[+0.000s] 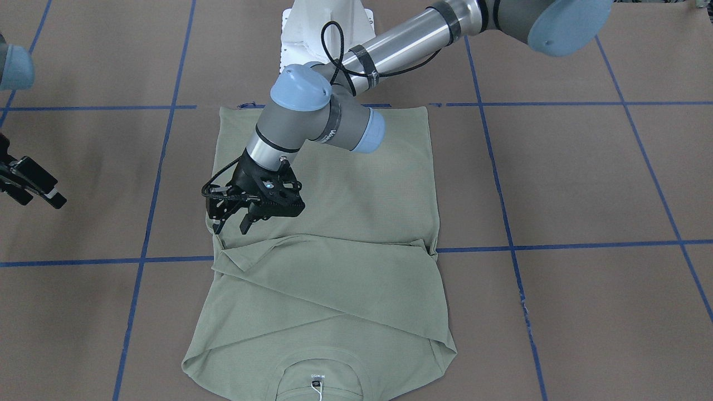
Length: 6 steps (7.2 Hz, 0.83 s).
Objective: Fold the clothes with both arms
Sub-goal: 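Release the sleeve with the left gripper while the right gripper moves to the hem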
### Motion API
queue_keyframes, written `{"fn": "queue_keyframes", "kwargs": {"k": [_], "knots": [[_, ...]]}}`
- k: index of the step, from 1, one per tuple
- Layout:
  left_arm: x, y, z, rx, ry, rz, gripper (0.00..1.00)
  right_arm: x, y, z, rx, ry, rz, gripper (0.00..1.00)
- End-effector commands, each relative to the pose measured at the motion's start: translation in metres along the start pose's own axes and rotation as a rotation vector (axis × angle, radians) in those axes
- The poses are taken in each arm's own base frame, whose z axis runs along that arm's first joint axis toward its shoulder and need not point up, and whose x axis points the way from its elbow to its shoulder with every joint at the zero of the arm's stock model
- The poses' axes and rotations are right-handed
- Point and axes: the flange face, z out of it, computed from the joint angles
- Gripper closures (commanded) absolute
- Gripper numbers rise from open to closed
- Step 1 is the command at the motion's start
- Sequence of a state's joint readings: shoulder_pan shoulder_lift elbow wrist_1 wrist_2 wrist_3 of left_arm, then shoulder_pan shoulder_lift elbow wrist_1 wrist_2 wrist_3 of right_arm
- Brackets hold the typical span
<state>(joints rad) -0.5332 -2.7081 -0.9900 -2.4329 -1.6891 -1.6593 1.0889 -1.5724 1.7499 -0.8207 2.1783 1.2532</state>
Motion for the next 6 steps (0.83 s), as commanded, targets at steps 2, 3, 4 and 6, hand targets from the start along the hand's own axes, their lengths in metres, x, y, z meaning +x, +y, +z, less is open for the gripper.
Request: {"fn": "queue_keyframes", "kwargs": {"k": [2, 3, 4, 6], "knots": [[-0.062, -0.036, -0.076, -0.079, -0.014, 0.053, 0.17, -0.075, 0.080, 0.028, -0.040, -0.045, 0.124, 0.00], [-0.109, -0.051, -0.113, -0.106, -0.034, 0.142, 0.21, -0.105, 0.139, 0.057, -0.018, -0.042, 0.160, 0.01], [-0.132, -0.070, -0.146, -0.150, -0.095, 0.165, 0.28, -0.128, 0.197, 0.076, 0.015, -0.032, 0.149, 0.01], [-0.170, -0.080, -0.176, -0.132, -0.131, 0.210, 0.28, -0.174, 0.318, 0.085, 0.026, 0.070, 0.165, 0.02]]}}
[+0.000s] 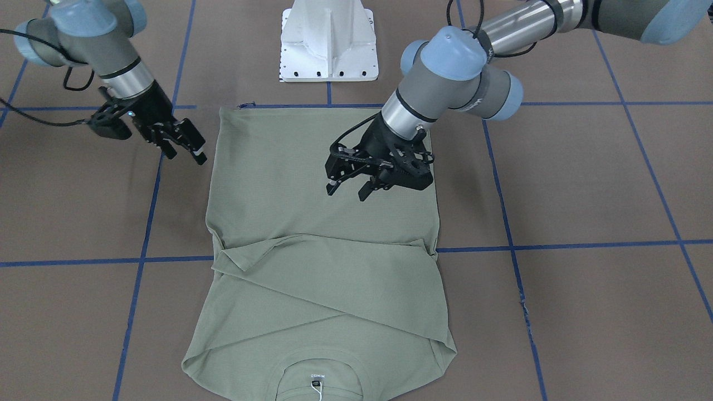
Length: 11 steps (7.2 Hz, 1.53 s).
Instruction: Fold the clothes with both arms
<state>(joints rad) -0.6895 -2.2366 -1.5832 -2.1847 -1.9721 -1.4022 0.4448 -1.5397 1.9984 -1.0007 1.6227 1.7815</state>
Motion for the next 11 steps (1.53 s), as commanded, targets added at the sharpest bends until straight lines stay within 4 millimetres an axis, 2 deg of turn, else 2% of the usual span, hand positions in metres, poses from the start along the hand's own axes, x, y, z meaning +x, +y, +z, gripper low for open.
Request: {"fn": "queue_keyframes", "kwargs": {"k": [1, 2, 3, 4, 6, 8, 11], "knots": [[-0.038, 0.001, -0.013, 0.000, -0.040, 0.013, 0.28, 0.002, 0.143, 0.011, 0.074, 0.043, 0.021, 0.05], [-0.041, 0.001, -0.010, -0.003, -0.047, 0.010, 0.28, 0.015, 0.175, 0.016, 0.103, 0.077, -0.010, 0.08], [-0.044, 0.001, -0.010, -0.004, -0.049, 0.007, 0.27, 0.021, 0.181, 0.019, 0.116, 0.102, 0.008, 0.11], [-0.045, 0.001, -0.010, -0.004, -0.051, 0.005, 0.27, 0.026, 0.180, 0.020, 0.121, 0.110, 0.041, 0.17], [-0.047, 0.001, -0.009, -0.004, -0.054, 0.003, 0.27, 0.037, 0.177, 0.026, 0.135, 0.132, 0.033, 0.21], [-0.045, 0.002, -0.009, -0.005, -0.052, -0.001, 0.26, 0.042, 0.173, 0.024, 0.140, 0.139, 0.031, 0.21], [-0.050, 0.002, -0.004, -0.009, -0.062, -0.003, 0.26, 0.041, 0.172, 0.015, 0.142, 0.159, 0.023, 0.21]]}}
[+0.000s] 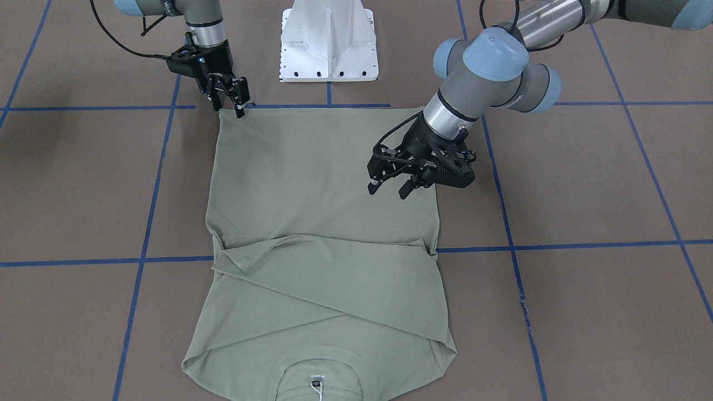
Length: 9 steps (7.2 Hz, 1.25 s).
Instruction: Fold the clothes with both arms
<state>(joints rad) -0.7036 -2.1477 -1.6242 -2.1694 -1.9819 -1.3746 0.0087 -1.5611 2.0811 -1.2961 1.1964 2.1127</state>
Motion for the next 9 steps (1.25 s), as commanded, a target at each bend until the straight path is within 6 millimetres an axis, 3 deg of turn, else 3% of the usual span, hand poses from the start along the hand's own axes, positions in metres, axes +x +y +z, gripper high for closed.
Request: {"fn": "queue_keyframes", "kwargs": {"k": [1, 3, 5, 6, 9], "knots": [[-0.003, 0.001, 0.004, -0.004, -0.007, -0.002, 0.26, 0.002, 0.001, -0.002, 0.004, 0.018, -0.010, 0.23], [-0.003, 0.000, 0.004, -0.002, -0.007, -0.001, 0.26, 0.005, 0.004, 0.003, 0.006, 0.027, -0.017, 0.37], [-0.003, 0.000, 0.004, -0.002, -0.007, -0.001, 0.26, 0.006, 0.003, 0.003, 0.008, 0.028, -0.015, 0.95], [-0.003, 0.000, 0.004, -0.002, -0.007, -0.001, 0.26, 0.004, 0.002, 0.002, 0.006, 0.025, -0.013, 1.00], [-0.015, 0.003, 0.005, -0.003, -0.004, -0.003, 0.26, -0.002, -0.001, -0.008, -0.003, 0.006, -0.003, 1.00]]}}
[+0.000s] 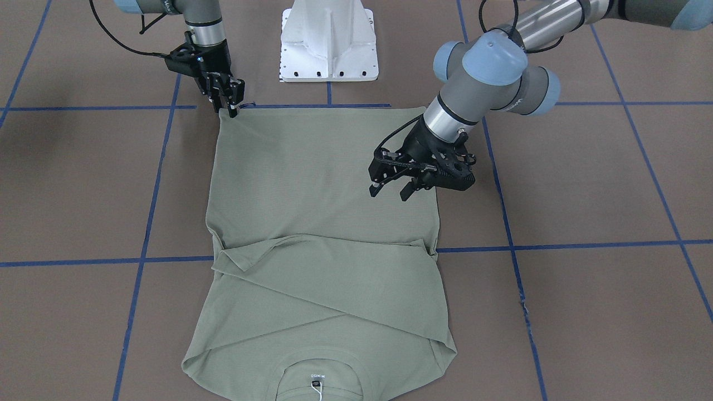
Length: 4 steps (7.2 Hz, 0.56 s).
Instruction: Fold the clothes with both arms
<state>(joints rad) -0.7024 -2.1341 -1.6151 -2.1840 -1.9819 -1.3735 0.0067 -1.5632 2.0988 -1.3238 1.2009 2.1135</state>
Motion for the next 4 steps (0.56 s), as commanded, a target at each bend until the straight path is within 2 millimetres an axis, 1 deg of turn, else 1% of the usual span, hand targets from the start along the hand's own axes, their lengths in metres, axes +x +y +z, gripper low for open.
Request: {"fn": "queue_keyframes", "kwargs": {"k": [1, 2, 3, 4], "knots": [[-0.007, 0.003, 0.002, -0.003, -0.001, -0.007, 0.26, -0.005, -0.002, -0.011, -0.010, -0.018, 0.008, 1.00], [-0.019, 0.005, -0.002, 0.000, -0.018, -0.081, 0.26, -0.008, -0.003, -0.015, -0.015, -0.027, 0.011, 1.00], [-0.034, 0.014, 0.000, 0.023, -0.037, -0.188, 0.26, -0.011, -0.005, -0.022, -0.022, -0.036, 0.017, 1.00], [-0.051, 0.066, -0.010, 0.034, -0.058, -0.203, 0.26, -0.012, -0.005, -0.024, -0.026, -0.038, 0.018, 1.00]]}}
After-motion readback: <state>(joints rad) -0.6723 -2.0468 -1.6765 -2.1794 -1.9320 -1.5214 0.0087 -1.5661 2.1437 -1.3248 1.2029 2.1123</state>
